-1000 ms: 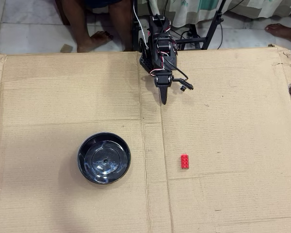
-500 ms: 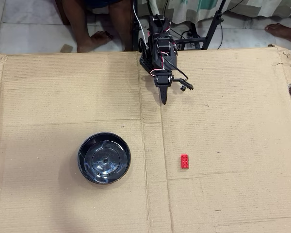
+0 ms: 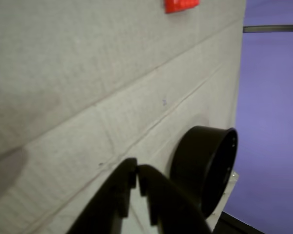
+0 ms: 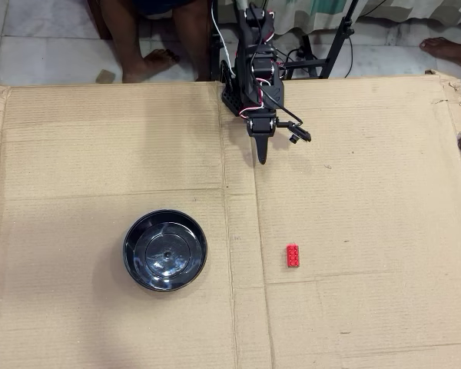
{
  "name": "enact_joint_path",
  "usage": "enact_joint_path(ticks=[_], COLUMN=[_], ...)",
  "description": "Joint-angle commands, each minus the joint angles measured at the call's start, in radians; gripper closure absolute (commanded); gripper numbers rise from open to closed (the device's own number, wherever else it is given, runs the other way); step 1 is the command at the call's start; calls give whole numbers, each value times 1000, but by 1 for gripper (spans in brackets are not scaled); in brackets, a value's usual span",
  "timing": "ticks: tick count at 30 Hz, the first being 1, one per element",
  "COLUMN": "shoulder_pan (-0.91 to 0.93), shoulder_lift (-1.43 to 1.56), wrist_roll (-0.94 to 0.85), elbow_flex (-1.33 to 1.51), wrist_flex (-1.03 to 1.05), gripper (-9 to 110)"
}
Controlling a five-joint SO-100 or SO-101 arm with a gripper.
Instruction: Grasp a lego block and put it in the bin.
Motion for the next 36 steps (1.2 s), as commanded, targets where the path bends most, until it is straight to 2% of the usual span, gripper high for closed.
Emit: enact_joint_path(ticks=[1,12,26,36], shoulder_pan=[-6,-37,-155,-209], shoulder_lift=[-124,-620,-1065,-1267], wrist_roll=[5,9,238,433], elbow_flex=[-153,-667,-1158,-1365], wrist_flex=[-31,-25,-20,-31], gripper=[101,101,101,101])
